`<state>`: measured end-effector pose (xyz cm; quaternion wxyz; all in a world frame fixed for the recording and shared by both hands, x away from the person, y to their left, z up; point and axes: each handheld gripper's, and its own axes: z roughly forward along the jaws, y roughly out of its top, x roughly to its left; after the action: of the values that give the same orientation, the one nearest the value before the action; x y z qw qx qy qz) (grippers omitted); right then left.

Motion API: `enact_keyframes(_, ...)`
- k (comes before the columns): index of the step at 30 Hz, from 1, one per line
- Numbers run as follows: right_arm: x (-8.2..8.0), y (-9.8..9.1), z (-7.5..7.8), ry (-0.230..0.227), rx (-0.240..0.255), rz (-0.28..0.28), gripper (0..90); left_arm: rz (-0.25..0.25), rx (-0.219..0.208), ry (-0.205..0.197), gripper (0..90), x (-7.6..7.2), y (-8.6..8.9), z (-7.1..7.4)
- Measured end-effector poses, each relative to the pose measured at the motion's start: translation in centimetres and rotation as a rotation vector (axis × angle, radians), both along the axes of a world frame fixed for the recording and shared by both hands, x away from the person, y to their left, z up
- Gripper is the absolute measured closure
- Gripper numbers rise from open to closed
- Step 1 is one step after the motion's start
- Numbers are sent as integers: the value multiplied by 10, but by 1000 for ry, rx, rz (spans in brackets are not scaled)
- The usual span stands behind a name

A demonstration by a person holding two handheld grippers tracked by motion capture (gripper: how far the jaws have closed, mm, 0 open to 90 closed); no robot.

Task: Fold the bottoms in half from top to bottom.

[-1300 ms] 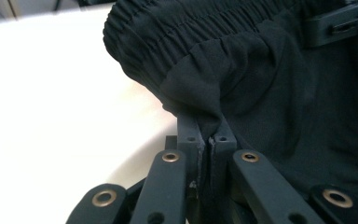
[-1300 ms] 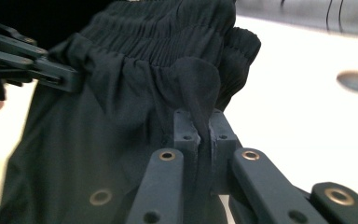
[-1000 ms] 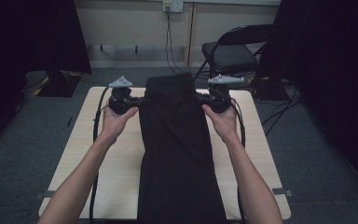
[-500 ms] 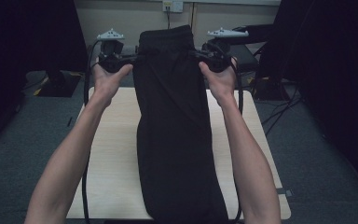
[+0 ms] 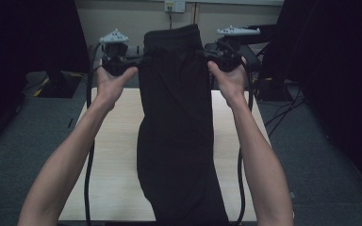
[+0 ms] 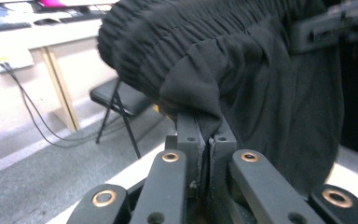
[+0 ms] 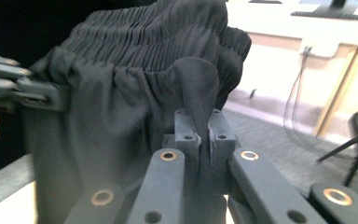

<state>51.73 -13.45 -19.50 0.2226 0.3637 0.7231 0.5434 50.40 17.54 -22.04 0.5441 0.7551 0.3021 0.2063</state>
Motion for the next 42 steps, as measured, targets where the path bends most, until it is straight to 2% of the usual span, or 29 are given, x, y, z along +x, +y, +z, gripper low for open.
enact_keyframes(3, -21, -6, -12, 18, -2, 15, 856, -53, -8, 17, 870, -23, -5, -9)
enact_keyframes(4, -30, -8, -15, 26, 0, 41, 856, -69, -3, 13, 869, -33, -7, -11)
enact_keyframes(5, -40, -9, -17, 29, -17, 38, 856, -85, -3, 13, 869, -42, -9, -13)
enact_keyframes(9, -76, -15, -24, 45, -24, 65, 856, -118, 13, 43, 868, -75, -11, -21)
enact_keyframes(10, -87, -18, -28, 51, -19, 78, 855, -124, 6, 53, 868, -81, -11, -22)
enact_keyframes(12, -100, -22, -35, 68, -16, 73, 856, -167, -13, 57, 867, -101, -8, -32)
enact_keyframes(13, -107, -23, -43, 88, -21, 88, 855, -167, -8, 76, 867, -108, -7, -39)
enact_keyframes(14, -113, -23, -51, 100, -47, 91, 855, -179, 1, 99, 867, -111, -8, -46)
enact_keyframes(16, -120, -23, -69, 152, -75, 106, 855, -178, 71, 152, 867, -121, -12, -70)
enact_keyframes(17, -124, -22, -81, 173, -89, 111, 854, -181, 77, 209, 867, -124, -13, -86)
enact_keyframes(18, -127, -22, -95, 199, -98, 116, 855, -186, 86, 244, 867, -127, -14, -107)
enact_keyframes(19, -128, -20, -114, 241, -131, 114, 854, -180, 136, 288, 867, -128, -16, -129)
enact_keyframes(20, -128, -20, -136, 286, -156, 108, 854, -185, 157, 337, 866, -127, -18, -142)
enact_keyframes(21, -126, -20, -149, 327, -151, 108, 854, -190, 161, 380, 866, -127, -18, -159)
enact_keyframes(22, -125, -19, -166, 373, -150, 107, 854, -186, 166, 403, 865, -126, -18, -171)
enact_keyframes(23, -126, -18, -179, 390, -164, 100, 853, -174, 174, 436, 864, -125, -19, -186)
enact_keyframes(24, -126, -16, -196, 407, -201, 96, 853, -168, 170, 490, 863, -122, -20, -202)
enact_keyframes(25, -124, -13, -213, 430, -237, 88, 852, -162, 174, 523, 861, -119, -21, -215)
enact_keyframes(26, -121, -11, -228, 457, -263, 79, 852, -142, 224, 524, 859, -116, -25, -227)
enact_keyframes(27, -116, -9, -245, 490, -270, 77, 850, -131, 257, 544, 857, -112, -27, -236)
enact_keyframes(29, -110, -8, -263, 520, -275, 63, 846, -152, 267, 612, 854, -103, -27, -247)
enact_keyframes(31, -102, -9, -274, 548, -232, 58, 841, -125, 306, 583, 853, -96, -28, -253)
enact_keyframes(32, -98, -9, -278, 547, -235, 56, 838, -130, 309, 579, 853, -91, -29, -257)
enact_keyframes(33, -94, -8, -282, 554, -237, 48, 838, -106, 278, 582, 855, -85, -29, -258)
enact_keyframes(35, -81, -4, -285, 534, -257, 30, 839, -75, 281, 557, 855, -70, -30, -259)
enact_keyframes(37, -67, -1, -285, 518, -275, 11, 839, -36, 267, 556, 852, -55, -28, -259)
enact_keyframes(40, -39, 7, -284, 505, -295, -47, 835, 55, 239, 532, 844, -18, -28, -261)
enact_keyframes(42, -20, 15, -283, 497, -314, -89, 831, 103, 218, 533, 843, -1, -27, -262)
